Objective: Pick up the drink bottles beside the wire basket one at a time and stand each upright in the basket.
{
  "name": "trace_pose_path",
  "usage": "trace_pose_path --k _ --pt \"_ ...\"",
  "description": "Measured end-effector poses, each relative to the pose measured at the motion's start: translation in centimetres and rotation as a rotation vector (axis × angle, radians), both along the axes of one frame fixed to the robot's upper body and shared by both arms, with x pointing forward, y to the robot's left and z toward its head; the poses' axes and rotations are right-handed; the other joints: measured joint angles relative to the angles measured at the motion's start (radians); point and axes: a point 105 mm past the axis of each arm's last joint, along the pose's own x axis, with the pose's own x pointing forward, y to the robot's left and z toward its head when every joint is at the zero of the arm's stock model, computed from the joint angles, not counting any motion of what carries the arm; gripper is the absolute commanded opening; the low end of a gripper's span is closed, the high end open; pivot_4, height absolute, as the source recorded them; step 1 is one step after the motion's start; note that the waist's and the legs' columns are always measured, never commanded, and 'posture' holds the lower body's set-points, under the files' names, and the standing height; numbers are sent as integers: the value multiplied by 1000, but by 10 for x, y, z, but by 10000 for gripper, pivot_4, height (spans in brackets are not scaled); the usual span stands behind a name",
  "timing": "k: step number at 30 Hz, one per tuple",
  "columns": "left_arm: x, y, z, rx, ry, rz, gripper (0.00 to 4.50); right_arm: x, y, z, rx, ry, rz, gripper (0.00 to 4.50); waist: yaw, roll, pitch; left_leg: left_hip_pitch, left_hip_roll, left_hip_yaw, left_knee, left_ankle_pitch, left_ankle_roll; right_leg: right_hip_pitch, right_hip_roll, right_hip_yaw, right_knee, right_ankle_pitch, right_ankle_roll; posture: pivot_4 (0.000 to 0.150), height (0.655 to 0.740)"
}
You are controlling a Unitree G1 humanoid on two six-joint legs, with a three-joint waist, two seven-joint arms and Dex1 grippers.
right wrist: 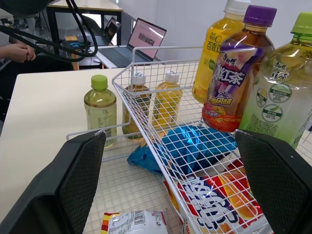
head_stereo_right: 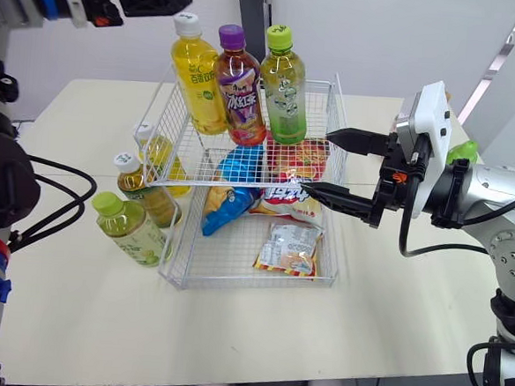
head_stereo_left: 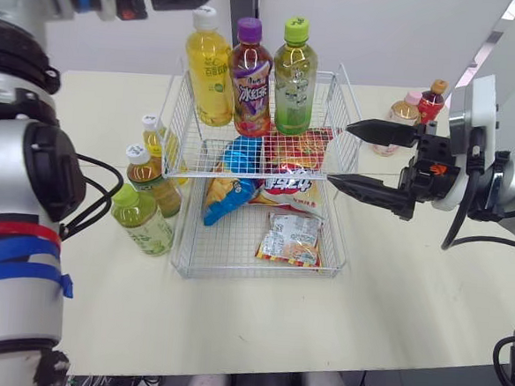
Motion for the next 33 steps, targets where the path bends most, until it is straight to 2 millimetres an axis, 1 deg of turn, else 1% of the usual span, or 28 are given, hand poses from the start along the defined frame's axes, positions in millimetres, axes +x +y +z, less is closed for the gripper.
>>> trace_pose_path --k 2,4,6,9,10,12,14,17,18,19,21,22,24,27,28,29,32,33 --pt "-16 11 7 9 -29 -8 44810 0 0 0 -1 -1 -1 45000 -3 0 0 1 0 0 -1 0 0 0 0 1 0 0 0 1500 7359" --pt "-27 23 6 9 -32 2 44810 0 -1 0 -3 -2 -3 45000 -5 1 0 1 1 -1 0 0 0 0 0 1 1 0 0 1500 7359" --pt "-36 33 1 14 -21 20 44810 0 -1 1 -3 -4 -3 45000 -3 1 0 1 1 -2 0 0 0 0 1 1 1 0 0 1500 7359" --pt "-54 55 -13 39 -3 92 44810 -1 -1 2 -2 -11 25 45000 -3 1 0 1 1 -2 1 0 0 1 1 1 1 0 0 1500 7359" --pt "-57 60 -15 34 5 108 44810 -2 -1 2 -2 -12 35 45000 -2 1 0 1 1 -3 1 0 0 1 1 1 1 0 0 1500 7359" --pt "-69 67 -24 56 26 139 44810 -6 1 4 -3 -30 80 45000 -1 1 0 1 1 -2 1 0 0 1 1 1 1 0 0 1500 7359" --pt "-80 70 -32 57 52 146 44810 -8 2 6 -4 -45 114 45000 0 1 0 2 1 -2 1 0 0 1 1 1 0 0 0 1500 7359" --pt "-102 82 -52 42 100 187 44810 -9 6 8 -18 -71 164 45000 -1 1 -1 3 2 -2 1 0 0 2 1 1 0 0 0 1500 7359" --pt "-107 87 -62 36 130 203 44810 -8 6 7 -21 -72 173 45000 -3 2 -1 4 2 -1 0 0 0 2 1 2 0 0 0 1500 7359" --pt "-114 93 -77 28 169 222 44810 -7 7 7 -18 -69 187 45000 -5 2 -1 5 2 -1 0 0 0 3 1 2 0 0 0 1500 7359" --pt "-125 98 -104 22 238 242 44810 -6 9 6 -18 -73 214 45000 -3 2 -1 5 4 -2 0 0 0 3 1 1 0 0 -2 1500 7359" --pt "-127 97 -111 16 255 238 44810 -5 9 6 -20 -76 220 45000 0 2 -1 5 4 -2 0 0 0 3 1 1 1 0 -2 1500 7359" --pt "-144 97 -130 20 266 251 44810 -6 15 4 -21 -84 257 45000 2 2 -1 5 5 -1 0 0 0 4 1 1 -1 1 -4 1500 7359" --pt "-162 88 -160 -35 295 254 44810 -6 19 2 -23 -83 290 45000 9 2 -1 5 5 -1 0 0 0 4 0 1 -1 1 -4 1500 7359" --pt "-165 83 -170 -56 312 248 44810 -6 20 2 -23 -85 297 45000 16 2 -1 5 5 -2 1 0 0 5 0 1 -1 1 -4 1500 7359" --pt "-167 79 -174 -67 314 252 44810 -7 22 1 -26 -85 304 45000 20 1 -1 5 5 -2 1 0 0 5 0 1 -2 2 -5 1500 7359" --pt "-171 65 -188 -116 259 293 44810 -8 24 2 -30 -89 324 45000 32 2 -2 6 5 -2 1 0 -1 6 0 1 -3 3 -5 1500 7359" --pt "-170 63 -194 -138 246 328 44810 -9 24 2 -31 -88 329 45000 33 1 -2 6 5 -2 1 0 -1 6 0 1 -3 3 -5 1500 7359"
